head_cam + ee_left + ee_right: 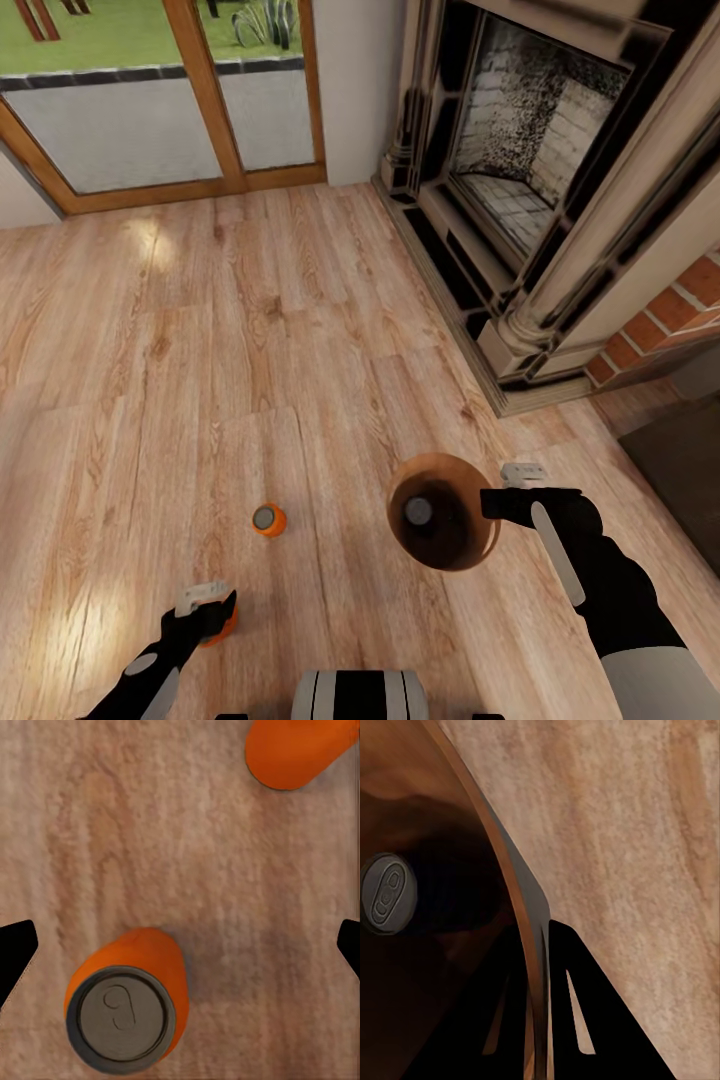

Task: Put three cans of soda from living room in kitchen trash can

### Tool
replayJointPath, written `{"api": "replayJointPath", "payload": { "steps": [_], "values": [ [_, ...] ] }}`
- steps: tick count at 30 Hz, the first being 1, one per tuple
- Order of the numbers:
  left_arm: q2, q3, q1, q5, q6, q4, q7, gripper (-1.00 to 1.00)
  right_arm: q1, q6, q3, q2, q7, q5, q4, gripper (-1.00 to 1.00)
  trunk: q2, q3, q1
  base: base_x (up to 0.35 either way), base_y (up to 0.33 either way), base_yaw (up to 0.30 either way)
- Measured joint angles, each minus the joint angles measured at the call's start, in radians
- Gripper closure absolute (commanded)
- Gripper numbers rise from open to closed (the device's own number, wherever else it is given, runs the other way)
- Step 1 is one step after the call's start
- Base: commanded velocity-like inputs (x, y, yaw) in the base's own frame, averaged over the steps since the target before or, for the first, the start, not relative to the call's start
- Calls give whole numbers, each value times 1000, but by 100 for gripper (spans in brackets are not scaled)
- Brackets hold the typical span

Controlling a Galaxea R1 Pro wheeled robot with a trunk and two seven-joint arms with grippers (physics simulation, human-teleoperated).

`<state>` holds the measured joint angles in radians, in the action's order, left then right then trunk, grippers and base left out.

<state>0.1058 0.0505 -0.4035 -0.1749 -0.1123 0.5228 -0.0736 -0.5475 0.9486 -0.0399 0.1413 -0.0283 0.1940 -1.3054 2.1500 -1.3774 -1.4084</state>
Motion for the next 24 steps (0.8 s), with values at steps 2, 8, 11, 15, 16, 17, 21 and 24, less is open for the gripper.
{"api": "replayJointPath", "payload": {
  "steps": [2,8,11,15,16,17,21,24],
  "values": [
    [1,0,0,0,0,7,0,-100,0,0,0,0,0,0,0,100,0,0,0,0,0,0],
    [4,1,0,1,0,12,0,-100,0,0,0,0,0,0,0,100,0,0,0,0,0,0],
    [5,1,0,1,0,10,0,-100,0,0,0,0,0,0,0,100,0,0,0,0,0,0],
    [7,2,0,1,0,7,1,-100,0,0,0,0,0,0,0,100,0,-1,0,0,0,0],
    [8,3,0,1,0,5,1,-100,0,0,0,0,0,1,0,100,0,-3,0,0,0,0],
    [8,3,0,1,0,5,1,-100,0,0,0,0,0,0,0,100,0,-4,0,0,0,0],
    [11,4,0,1,0,5,1,-100,0,0,0,0,0,0,0,100,0,-11,0,0,0,0],
    [14,4,0,1,0,5,2,-100,0,0,0,0,0,0,0,100,0,-15,0,0,0,0]
  ]
}}
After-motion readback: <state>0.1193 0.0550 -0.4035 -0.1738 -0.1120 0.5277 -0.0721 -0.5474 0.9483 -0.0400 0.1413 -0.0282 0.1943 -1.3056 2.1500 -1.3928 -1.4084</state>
